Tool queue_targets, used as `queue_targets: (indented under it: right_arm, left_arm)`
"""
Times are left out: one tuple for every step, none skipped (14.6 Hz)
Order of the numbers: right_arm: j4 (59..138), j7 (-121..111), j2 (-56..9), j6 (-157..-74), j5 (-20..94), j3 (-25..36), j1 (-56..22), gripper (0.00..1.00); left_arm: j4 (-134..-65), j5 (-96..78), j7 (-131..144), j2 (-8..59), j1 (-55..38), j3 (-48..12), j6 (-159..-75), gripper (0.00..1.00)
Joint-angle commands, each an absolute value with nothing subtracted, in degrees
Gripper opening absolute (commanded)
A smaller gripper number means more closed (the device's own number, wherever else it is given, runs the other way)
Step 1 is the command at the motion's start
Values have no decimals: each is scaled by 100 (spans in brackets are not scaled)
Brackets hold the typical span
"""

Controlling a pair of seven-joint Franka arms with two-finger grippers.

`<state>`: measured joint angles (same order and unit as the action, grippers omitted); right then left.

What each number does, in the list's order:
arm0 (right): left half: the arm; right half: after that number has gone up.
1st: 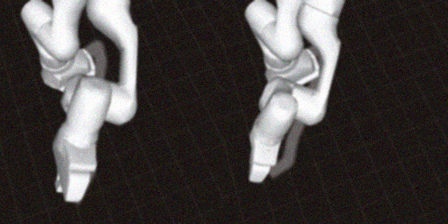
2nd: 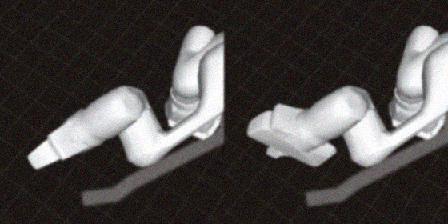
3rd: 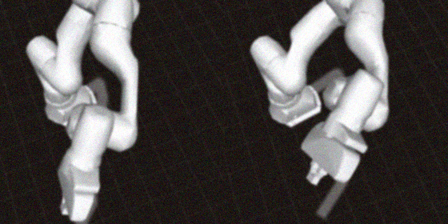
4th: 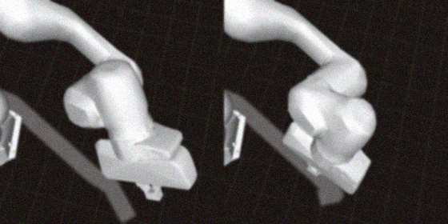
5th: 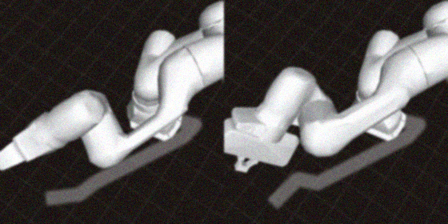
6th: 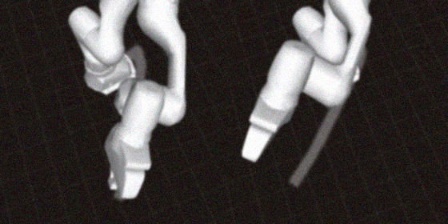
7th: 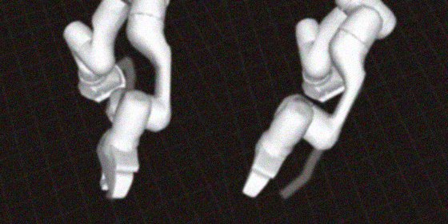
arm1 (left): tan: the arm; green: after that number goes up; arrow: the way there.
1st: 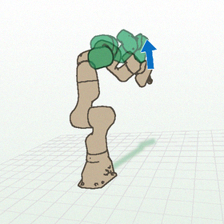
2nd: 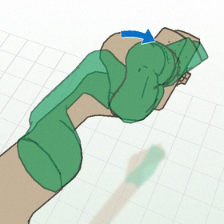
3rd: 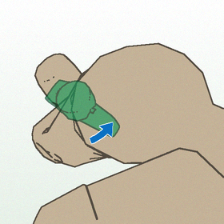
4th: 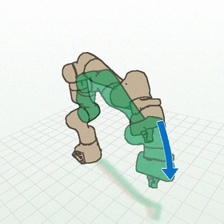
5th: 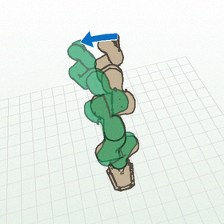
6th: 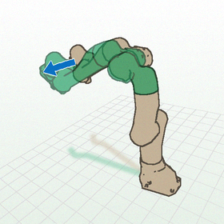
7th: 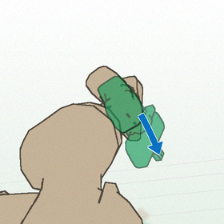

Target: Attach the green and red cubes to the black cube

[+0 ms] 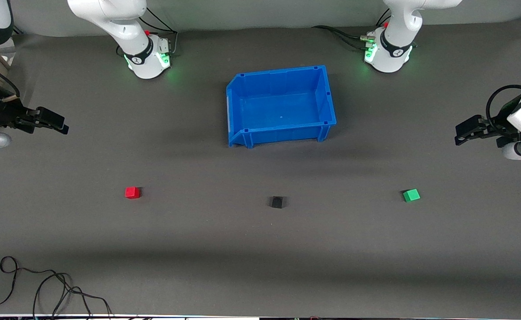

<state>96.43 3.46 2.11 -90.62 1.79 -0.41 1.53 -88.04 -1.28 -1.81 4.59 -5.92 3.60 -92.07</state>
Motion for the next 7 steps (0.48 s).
queue_targets:
  right_arm:
    - [9554,202,167,-9070,132,-62,193,100]
    - [9528,202,150,-9070,132,-62,193,100]
    - [9493,211,115,-9070,149,-62,193,100]
    - [9483,220,114,-9070,149,-62,193,100]
    - [9483,220,114,-9062,149,-62,193,100]
    - [9483,220,114,-9062,149,-62,193,100]
    - [9483,228,114,-9062,149,-62,193,100]
  left_arm:
    - [-8833,-53,-307,352,-659,431,-9123,100]
    - [-8824,-53,-308,352,-659,431,-9123,100]
    - [-8824,-53,-299,352,-659,422,-9123,100]
    - [-8824,-53,-290,352,-668,422,-9123,100]
    - [-8824,-53,-290,352,-668,422,-9114,100]
    - [-8789,-53,-264,352,-659,422,-9114,100]
    - [-8737,-53,-211,360,-668,413,-9079,100]
